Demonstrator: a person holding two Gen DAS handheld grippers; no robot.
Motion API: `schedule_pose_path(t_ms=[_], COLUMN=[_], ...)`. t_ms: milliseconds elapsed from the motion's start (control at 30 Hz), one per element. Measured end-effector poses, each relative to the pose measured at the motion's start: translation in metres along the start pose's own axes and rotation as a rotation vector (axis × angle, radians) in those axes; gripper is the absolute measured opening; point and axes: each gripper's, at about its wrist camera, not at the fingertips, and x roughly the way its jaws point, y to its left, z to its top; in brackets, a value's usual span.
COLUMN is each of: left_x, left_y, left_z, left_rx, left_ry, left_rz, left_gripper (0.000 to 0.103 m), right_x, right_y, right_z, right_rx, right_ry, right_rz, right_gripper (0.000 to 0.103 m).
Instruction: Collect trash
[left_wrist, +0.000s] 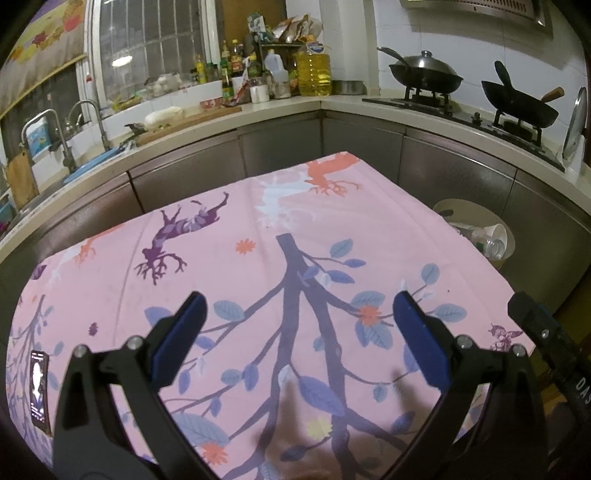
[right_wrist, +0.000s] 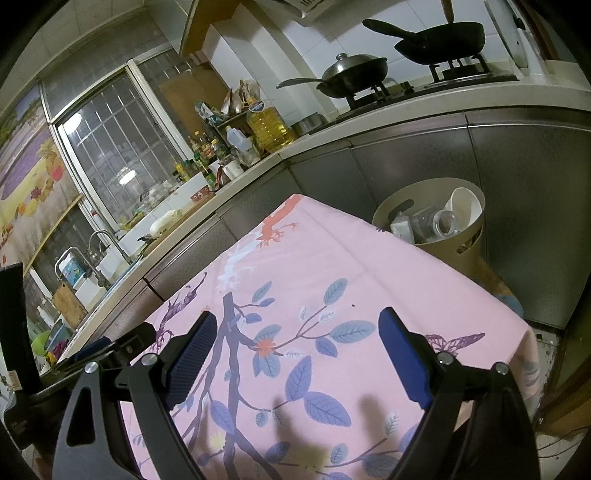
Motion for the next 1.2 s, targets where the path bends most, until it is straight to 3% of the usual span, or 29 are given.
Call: schedule_pose_path(t_ms=[933,1200], left_x=[0.008,0.014], left_y=[0.012,0.019], left_z=[-0.007,-0.010], left_rx=[-0.026,-0.043], left_ry=[0.015,0.007], left_rz=[0.009,0.050], left_gripper=[0.097,0.097], right_x=[0.006,0.008], right_y=[-0.003,-0.003], right_z=[-0.005,-0.006], right_rx=[0.005,0.002], right_ry=[0.020,0.023], right_rz=[0.000,0.002], right_gripper=[0.086,0.086])
